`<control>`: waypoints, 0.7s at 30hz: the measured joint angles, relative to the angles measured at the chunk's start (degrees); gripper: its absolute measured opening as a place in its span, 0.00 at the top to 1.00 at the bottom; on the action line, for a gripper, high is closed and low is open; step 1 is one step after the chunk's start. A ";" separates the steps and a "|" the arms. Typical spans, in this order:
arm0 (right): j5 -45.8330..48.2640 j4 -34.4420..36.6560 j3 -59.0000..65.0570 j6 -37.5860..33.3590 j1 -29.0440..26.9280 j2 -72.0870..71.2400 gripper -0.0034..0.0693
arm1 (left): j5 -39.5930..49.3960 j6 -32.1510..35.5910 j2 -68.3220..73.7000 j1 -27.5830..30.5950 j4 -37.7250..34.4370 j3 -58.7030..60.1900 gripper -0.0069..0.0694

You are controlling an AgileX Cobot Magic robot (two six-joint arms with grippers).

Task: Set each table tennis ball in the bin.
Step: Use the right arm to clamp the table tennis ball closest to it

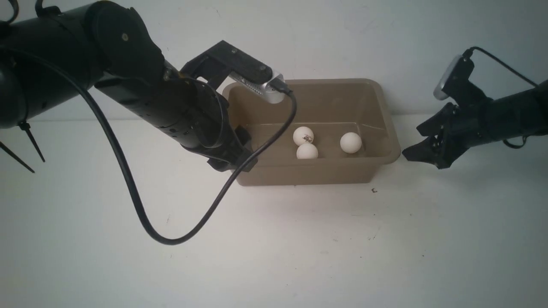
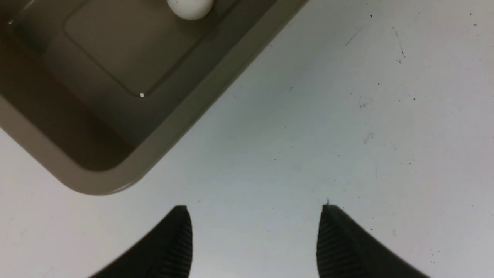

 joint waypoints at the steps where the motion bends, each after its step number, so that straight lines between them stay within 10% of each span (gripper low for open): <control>1: -0.14 0.17 0.00 -1.03 -0.05 0.32 0.24 | 0.00 0.00 0.00 0.00 0.00 0.00 0.39; 21: -0.22 11.50 -0.01 -17.77 0.04 3.99 0.24 | 0.05 0.05 0.00 0.00 -1.07 0.00 0.39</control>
